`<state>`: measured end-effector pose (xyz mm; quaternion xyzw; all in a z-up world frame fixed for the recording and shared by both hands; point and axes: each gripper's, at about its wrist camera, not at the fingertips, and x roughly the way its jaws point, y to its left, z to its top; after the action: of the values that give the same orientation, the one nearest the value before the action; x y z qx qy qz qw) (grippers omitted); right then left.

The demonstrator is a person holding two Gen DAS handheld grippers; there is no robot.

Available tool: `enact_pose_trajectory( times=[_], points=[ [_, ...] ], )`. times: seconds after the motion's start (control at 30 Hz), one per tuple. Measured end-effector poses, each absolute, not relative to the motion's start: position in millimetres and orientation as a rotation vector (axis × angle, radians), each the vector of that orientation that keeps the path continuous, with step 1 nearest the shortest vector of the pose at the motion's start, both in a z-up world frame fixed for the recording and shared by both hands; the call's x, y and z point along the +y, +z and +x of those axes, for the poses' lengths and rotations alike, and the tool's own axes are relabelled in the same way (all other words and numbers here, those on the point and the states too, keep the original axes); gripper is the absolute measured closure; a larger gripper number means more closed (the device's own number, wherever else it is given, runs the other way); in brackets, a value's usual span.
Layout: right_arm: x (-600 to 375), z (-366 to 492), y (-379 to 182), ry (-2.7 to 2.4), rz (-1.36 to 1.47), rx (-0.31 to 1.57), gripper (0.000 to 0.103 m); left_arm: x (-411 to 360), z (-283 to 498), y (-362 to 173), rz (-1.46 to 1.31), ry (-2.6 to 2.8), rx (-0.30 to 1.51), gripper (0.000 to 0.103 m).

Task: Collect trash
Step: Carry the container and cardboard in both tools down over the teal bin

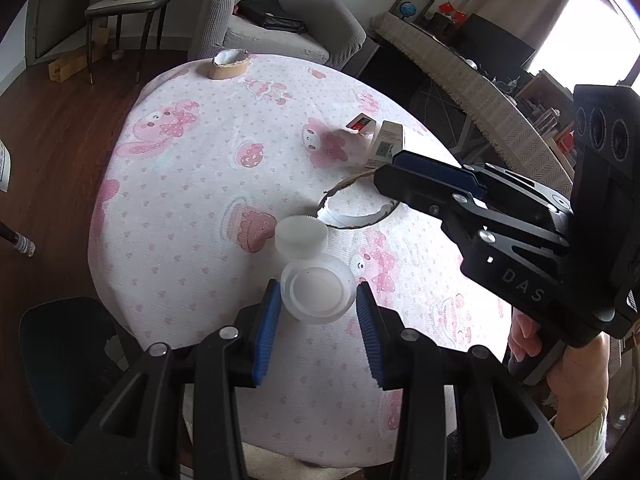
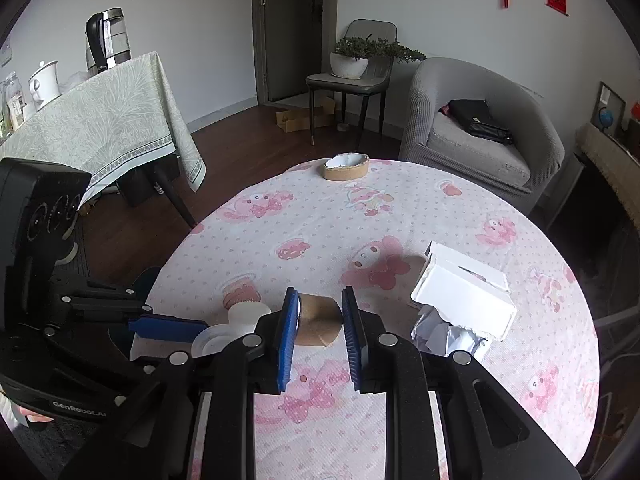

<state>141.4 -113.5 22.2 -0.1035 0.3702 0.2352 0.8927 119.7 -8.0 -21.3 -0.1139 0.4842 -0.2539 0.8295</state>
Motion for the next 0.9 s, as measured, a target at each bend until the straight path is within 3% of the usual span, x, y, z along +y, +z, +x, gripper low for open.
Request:
enact_pose_trajectory(
  times=[0.9],
  points=[
    [-53, 153, 33, 0.506, -0.21, 0.735, 0.082, 60, 104, -16, -0.231, -0.497, 1.01, 0.062]
  ],
)
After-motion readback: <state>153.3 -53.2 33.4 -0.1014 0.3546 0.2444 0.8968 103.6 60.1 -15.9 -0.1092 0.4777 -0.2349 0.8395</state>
